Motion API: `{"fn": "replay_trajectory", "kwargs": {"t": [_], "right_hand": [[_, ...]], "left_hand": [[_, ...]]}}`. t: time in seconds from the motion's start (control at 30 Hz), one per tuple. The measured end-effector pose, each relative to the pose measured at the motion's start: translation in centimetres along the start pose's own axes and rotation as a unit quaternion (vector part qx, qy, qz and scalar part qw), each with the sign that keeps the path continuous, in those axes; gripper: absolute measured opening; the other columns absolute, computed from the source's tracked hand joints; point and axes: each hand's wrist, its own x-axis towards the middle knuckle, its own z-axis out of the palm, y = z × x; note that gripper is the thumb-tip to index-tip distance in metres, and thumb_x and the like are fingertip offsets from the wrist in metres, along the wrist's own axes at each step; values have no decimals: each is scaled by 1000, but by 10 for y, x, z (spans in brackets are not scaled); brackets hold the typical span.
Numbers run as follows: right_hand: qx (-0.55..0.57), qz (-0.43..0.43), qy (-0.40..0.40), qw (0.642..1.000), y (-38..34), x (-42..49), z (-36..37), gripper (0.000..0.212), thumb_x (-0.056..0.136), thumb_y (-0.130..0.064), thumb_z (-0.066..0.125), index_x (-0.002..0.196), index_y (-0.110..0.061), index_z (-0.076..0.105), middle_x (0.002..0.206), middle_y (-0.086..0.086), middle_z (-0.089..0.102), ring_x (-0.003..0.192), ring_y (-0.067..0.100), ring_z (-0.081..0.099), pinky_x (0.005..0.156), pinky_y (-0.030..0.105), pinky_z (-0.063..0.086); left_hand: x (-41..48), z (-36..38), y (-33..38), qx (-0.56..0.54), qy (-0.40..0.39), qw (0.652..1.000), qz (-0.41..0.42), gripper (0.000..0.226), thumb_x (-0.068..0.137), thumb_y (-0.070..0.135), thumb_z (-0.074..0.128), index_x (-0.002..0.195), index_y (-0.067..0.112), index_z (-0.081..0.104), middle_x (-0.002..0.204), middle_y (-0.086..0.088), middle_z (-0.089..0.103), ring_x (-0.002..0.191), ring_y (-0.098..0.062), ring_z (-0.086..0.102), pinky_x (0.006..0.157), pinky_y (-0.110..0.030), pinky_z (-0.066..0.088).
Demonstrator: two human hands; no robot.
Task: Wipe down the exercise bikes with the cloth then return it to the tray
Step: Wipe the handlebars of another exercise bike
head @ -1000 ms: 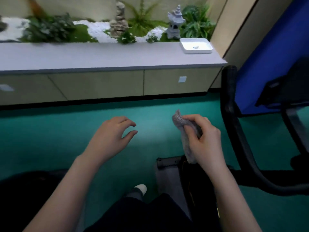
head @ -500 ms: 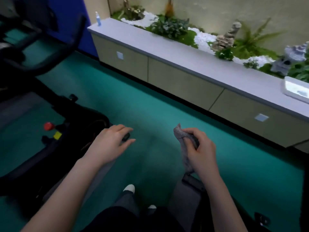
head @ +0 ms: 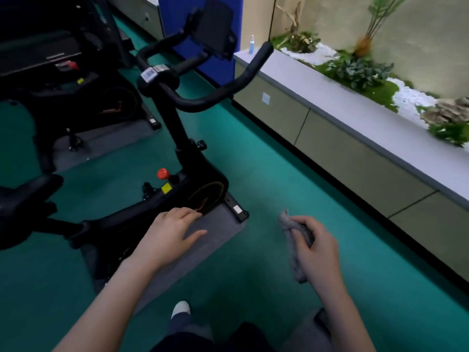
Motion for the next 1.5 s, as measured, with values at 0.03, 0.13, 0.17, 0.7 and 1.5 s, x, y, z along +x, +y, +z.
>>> {"fn": "replay_trajectory", "kwargs": {"t": [0.03, 0.13, 0.17, 0.7, 1.5], "right_hand": [[-3, -6, -5, 1000, -9, 2, 13, 43, 84, 2, 63, 84, -41, 56, 90, 4, 66, 84, -2, 56, 70, 0, 35], [-8, -15, -22, 1000, -36, 7, 52, 44, 83, 3, 63, 85, -40, 57, 90, 2, 65, 84, -2, 56, 71, 0, 35], [-9, -16, -29, 999, -44, 7, 65, 45, 83, 2, 63, 85, -42, 56, 90, 1, 65, 84, -3, 56, 71, 0, 35], [-15, -22, -26, 999, -126, 52, 192, 50, 83, 3, 63, 87, -46, 56, 89, -3, 61, 86, -7, 55, 70, 2, 37], [91, -89, -13, 992, -184, 221, 209, 31, 84, 6, 61, 99, -21, 67, 97, -5, 65, 91, -4, 59, 77, 3, 40]], "left_hand": [[-2, -3, -14, -3, 1, 1000, -7, 55, 93, 57, 37, 139, 27, 43, 141, 11, 44, 130, -10, 39, 107, -30, 32], [-6, -11, -55, -18, 7, 1000, -17, 55, 93, 58, 36, 139, 28, 43, 141, 12, 43, 129, -9, 39, 106, -29, 32], [-7, -13, -68, -21, 8, 1000, -18, 55, 93, 58, 36, 139, 29, 43, 140, 13, 43, 129, -8, 39, 106, -29, 32], [36, -44, -207, -83, 48, 995, -1, 53, 93, 55, 40, 139, 28, 43, 136, 15, 47, 126, -8, 42, 107, -29, 32], [209, -147, -229, -64, 196, 978, 14, 58, 91, 39, 54, 143, 19, 39, 145, 1, 40, 133, -20, 36, 105, -42, 34]]}}
